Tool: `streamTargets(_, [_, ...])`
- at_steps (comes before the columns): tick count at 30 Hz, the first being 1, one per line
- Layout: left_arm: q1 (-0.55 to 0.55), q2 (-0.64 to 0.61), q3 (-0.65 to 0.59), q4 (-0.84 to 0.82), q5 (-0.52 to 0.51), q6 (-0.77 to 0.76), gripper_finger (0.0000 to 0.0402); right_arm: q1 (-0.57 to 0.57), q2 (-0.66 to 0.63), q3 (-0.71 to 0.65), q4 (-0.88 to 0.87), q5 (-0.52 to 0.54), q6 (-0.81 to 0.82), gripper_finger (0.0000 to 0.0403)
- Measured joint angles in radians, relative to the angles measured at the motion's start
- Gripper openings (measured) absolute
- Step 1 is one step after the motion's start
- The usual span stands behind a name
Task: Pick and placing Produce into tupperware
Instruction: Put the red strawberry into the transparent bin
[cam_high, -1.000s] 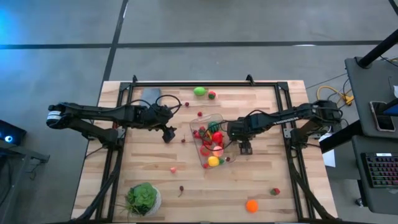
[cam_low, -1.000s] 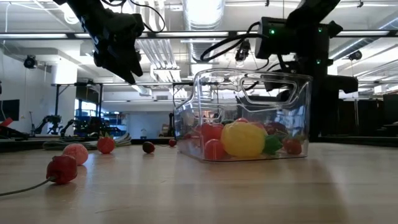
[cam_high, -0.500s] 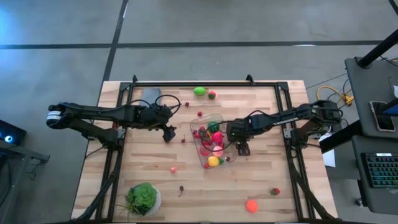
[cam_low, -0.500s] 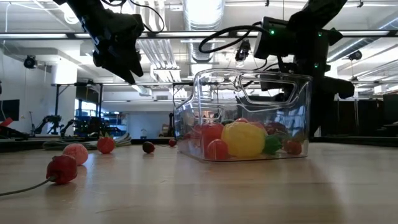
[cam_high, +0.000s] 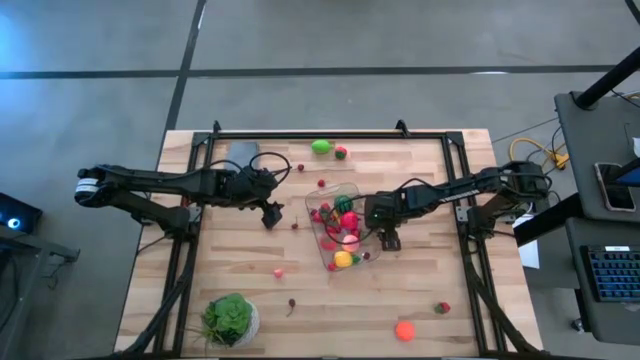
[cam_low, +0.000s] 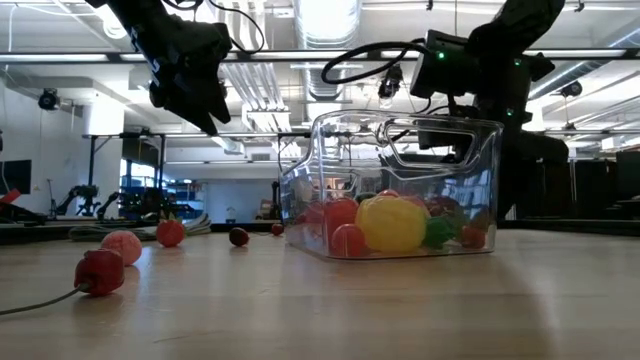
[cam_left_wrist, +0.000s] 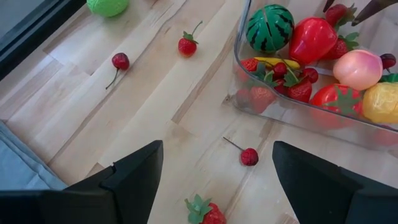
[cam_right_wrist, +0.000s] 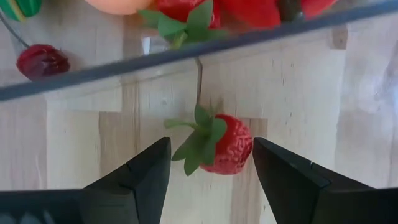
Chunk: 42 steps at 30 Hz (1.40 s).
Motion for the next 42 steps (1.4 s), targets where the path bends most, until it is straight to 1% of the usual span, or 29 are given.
streamTargets(4, [0.000, 0.000, 0.000, 0.000, 0.000, 0.000, 0.0288, 0.000, 0.000, -0.001, 0.009, 0.000, 0.031, 0.0217])
streamTargets(6, [0.000, 0.000, 0.000, 0.000, 0.000, 0.000, 0.0288, 0.000, 0.001, -0.001, 0.016, 0.000, 0.039, 0.0210])
streamTargets(13, [0.000, 0.000, 0.000, 0.000, 0.000, 0.000, 0.0288, 0.000, 0.024, -0.002, 0.014, -0.001, 0.040, 0.0156])
streamTargets(16, [0.000, 0.000, 0.000, 0.000, 0.000, 0.000, 0.0288, 0.000, 0.028, -0.001, 0.017, -0.004, 0.040, 0.0142])
streamTargets(20, [0.000, 0.000, -0.001, 0.000, 0.000, 0.000, 0.0288, 0.000, 0.027, -0.001, 0.014, -0.003, 0.041, 0.0136])
streamTargets(23, [0.000, 0.000, -0.002, 0.000, 0.000, 0.000, 0.0288, 0.000, 0.021, 0.013, -0.033, 0.000, 0.078, 0.0143])
streamTargets(26, [0.000, 0.000, -0.002, 0.000, 0.000, 0.000, 0.0288, 0.000, 0.009, 0.052, -0.105, 0.001, 0.116, 0.0150])
streamTargets(30, [0.000, 0.000, -0.002, 0.000, 0.000, 0.002, 0.0288, 0.000, -0.028, 0.112, -0.211, 0.004, 0.119, 0.0147])
streamTargets(34, [0.000, 0.000, -0.003, 0.000, 0.000, 0.002, 0.0288, 0.000, -0.086, 0.196, -0.304, 0.060, 0.132, 0.0141])
streamTargets(38, [0.000, 0.000, -0.009, -0.002, 0.000, 0.002, 0.0288, 0.000, -0.129, 0.297, -0.311, 0.080, 0.138, 0.0146])
streamTargets(42, [0.000, 0.000, -0.036, -0.003, 0.000, 0.002, 0.0288, 0.001, -0.102, 0.409, -0.265, 0.067, 0.141, 0.0160])
